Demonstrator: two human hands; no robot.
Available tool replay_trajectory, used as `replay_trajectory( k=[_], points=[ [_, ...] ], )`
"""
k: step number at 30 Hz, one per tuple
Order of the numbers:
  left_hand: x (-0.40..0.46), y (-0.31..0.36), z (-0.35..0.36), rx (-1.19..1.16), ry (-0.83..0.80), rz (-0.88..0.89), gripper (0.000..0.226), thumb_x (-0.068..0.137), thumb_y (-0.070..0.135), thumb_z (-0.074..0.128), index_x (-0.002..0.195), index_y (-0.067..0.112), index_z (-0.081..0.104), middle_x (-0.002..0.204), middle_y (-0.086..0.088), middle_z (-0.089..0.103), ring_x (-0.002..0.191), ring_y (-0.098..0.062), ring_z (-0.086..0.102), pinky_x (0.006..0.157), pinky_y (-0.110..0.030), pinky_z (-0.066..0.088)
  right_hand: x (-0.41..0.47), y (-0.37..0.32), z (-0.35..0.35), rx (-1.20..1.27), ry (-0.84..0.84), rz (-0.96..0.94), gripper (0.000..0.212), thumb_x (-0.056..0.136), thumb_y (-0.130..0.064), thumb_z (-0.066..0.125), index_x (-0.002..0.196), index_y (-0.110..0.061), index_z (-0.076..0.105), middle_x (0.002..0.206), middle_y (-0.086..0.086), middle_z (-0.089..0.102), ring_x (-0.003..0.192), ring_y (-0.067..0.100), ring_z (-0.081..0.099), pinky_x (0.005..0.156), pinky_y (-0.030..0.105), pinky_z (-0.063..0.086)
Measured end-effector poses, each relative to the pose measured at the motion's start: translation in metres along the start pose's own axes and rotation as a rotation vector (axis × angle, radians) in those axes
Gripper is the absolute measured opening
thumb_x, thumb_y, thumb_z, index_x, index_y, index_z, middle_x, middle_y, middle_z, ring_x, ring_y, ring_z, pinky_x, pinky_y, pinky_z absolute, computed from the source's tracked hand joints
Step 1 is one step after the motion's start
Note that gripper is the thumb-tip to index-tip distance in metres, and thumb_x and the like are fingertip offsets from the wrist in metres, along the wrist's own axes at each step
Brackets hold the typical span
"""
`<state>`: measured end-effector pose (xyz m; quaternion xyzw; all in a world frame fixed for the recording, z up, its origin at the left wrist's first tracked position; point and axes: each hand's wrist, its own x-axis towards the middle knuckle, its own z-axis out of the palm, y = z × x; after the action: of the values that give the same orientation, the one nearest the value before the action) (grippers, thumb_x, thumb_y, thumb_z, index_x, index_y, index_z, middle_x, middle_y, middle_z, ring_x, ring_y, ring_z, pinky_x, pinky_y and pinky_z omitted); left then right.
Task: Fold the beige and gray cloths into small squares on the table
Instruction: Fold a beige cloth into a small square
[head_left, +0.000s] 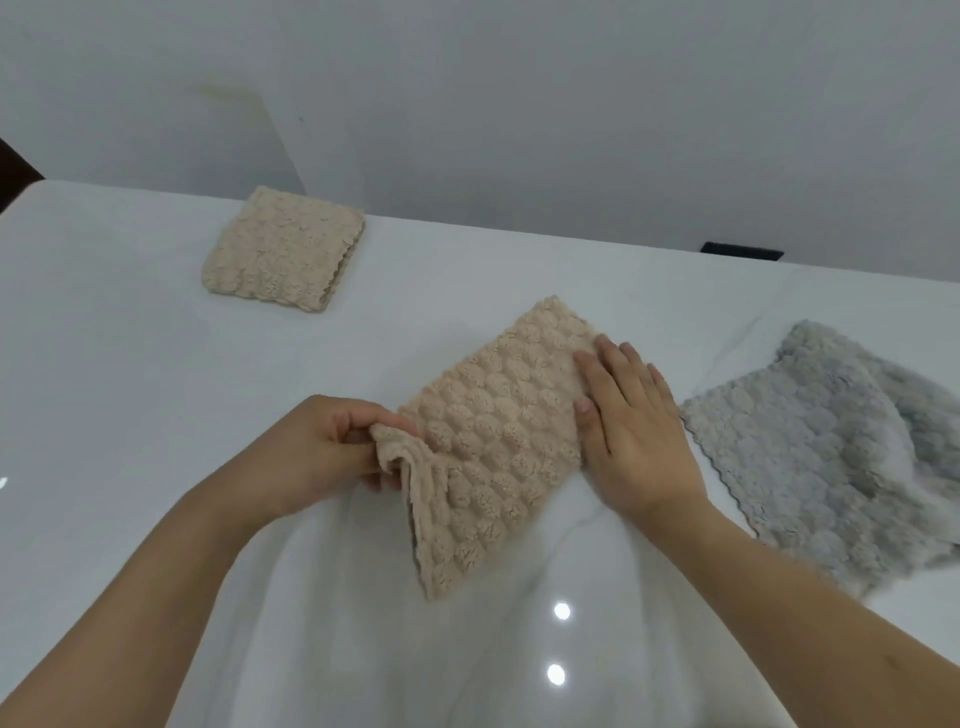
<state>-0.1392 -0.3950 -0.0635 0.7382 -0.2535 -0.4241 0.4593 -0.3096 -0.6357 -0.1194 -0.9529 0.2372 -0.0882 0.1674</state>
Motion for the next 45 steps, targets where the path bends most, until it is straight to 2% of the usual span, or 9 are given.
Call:
replay_trajectory(
  k=[2, 4, 10, 14, 18, 22, 26, 33, 45],
  points=[
    [0.004, 0.012, -0.001, 0.001, 0.017, 0.064, 0.003, 0.078, 0.012, 0.08, 0.076, 0.012, 0.078, 0.07, -0.008, 0.065, 0.066, -0.015, 0.057, 0.064, -0.022, 0.045, -0.003, 0.001, -0.002, 0.05, 0.13, 0.043, 0.042, 0.101, -0.027, 0.033, 0.138, -0.014, 0.046, 0.147, 0.004, 0.04, 0.138, 0.022, 0.033, 0.116, 0.038, 0.022],
    [0.008, 0.018, -0.008, 0.058, 0.026, 0.123, 0.038, 0.072, 0.035, 0.085, 0.078, 0.0, 0.072, 0.078, -0.018, 0.056, 0.076, -0.023, 0.057, 0.074, -0.033, 0.044, -0.003, 0.003, -0.003, 0.06, 0.186, 0.067, 0.034, 0.096, -0.023, 0.042, 0.126, -0.013, 0.056, 0.132, 0.001, 0.049, 0.125, 0.021, 0.044, 0.109, 0.034, 0.027],
    [0.008, 0.044, -0.01, 0.025, -0.077, 0.167, 0.034, 0.068, 0.049, 0.078, 0.08, 0.017, 0.079, 0.111, 0.006, 0.065, 0.109, -0.009, 0.061, 0.087, -0.02, 0.05, 0.001, 0.007, -0.002, 0.118, 0.192, 0.039, 0.026, 0.093, -0.027, 0.05, 0.111, -0.018, 0.066, 0.111, -0.003, 0.056, 0.105, 0.018, 0.05, 0.097, 0.034, 0.035],
    [0.035, 0.048, 0.013, -0.024, 0.099, 0.167, 0.022, 0.079, 0.032, 0.072, 0.085, 0.011, 0.077, 0.089, -0.01, 0.073, 0.086, -0.015, 0.068, 0.075, -0.025, 0.051, 0.001, 0.01, 0.001, 0.152, 0.213, 0.012, 0.03, 0.095, -0.028, 0.044, 0.11, -0.017, 0.068, 0.106, -0.003, 0.06, 0.101, 0.021, 0.052, 0.09, 0.038, 0.038],
    [0.073, 0.05, 0.033, 0.143, 0.165, 0.111, 0.043, 0.084, 0.041, 0.072, 0.077, 0.001, 0.056, 0.066, -0.006, 0.045, 0.061, -0.017, 0.044, 0.06, -0.033, 0.034, 0.002, 0.008, -0.002, 0.273, 0.218, 0.05, 0.044, 0.099, -0.034, 0.027, 0.106, -0.021, 0.068, 0.106, -0.007, 0.061, 0.104, 0.017, 0.051, 0.092, 0.035, 0.036],
    [0.093, 0.047, 0.045, 0.211, 0.127, 0.09, 0.018, 0.089, 0.038, 0.068, 0.081, 0.022, 0.063, 0.068, -0.004, 0.055, 0.061, -0.02, 0.052, 0.061, -0.035, 0.042, 0.003, 0.009, -0.005, 0.332, 0.207, 0.053, 0.056, 0.101, -0.048, 0.017, 0.101, -0.023, 0.067, 0.105, -0.009, 0.06, 0.103, 0.017, 0.052, 0.09, 0.039, 0.037],
    [0.098, 0.047, 0.047, 0.193, 0.098, 0.121, 0.018, 0.092, 0.036, 0.066, 0.084, 0.02, 0.067, 0.086, -0.021, 0.064, 0.083, -0.04, 0.062, 0.074, -0.052, 0.052, 0.005, 0.009, -0.008, 0.276, 0.144, 0.044, 0.058, 0.094, -0.063, 0.024, 0.106, -0.023, 0.064, 0.109, -0.011, 0.057, 0.106, 0.012, 0.047, 0.093, 0.033, 0.034],
    [0.112, 0.043, 0.057, 0.444, 0.227, 0.031, 0.047, 0.092, 0.051, 0.058, 0.082, 0.006, 0.058, 0.066, -0.003, 0.051, 0.057, -0.014, 0.047, 0.058, -0.033, 0.038, 0.006, 0.01, 0.0, 0.203, 0.176, 0.052, 0.024, 0.091, -0.039, 0.046, 0.087, -0.019, 0.058, 0.108, -0.008, 0.058, 0.1, 0.017, 0.05, 0.088, 0.034, 0.036],
    [0.111, 0.036, 0.068, 0.654, 0.352, 0.004, 0.028, 0.101, 0.045, 0.038, 0.088, 0.028, 0.055, 0.066, 0.007, 0.058, 0.067, -0.011, 0.057, 0.064, -0.032, 0.046, 0.005, 0.01, 0.001, 0.069, 0.183, 0.108, 0.035, 0.093, -0.046, 0.042, 0.084, -0.017, 0.06, 0.112, -0.001, 0.056, 0.105, 0.02, 0.047, 0.095, 0.034, 0.028]
  ],
)
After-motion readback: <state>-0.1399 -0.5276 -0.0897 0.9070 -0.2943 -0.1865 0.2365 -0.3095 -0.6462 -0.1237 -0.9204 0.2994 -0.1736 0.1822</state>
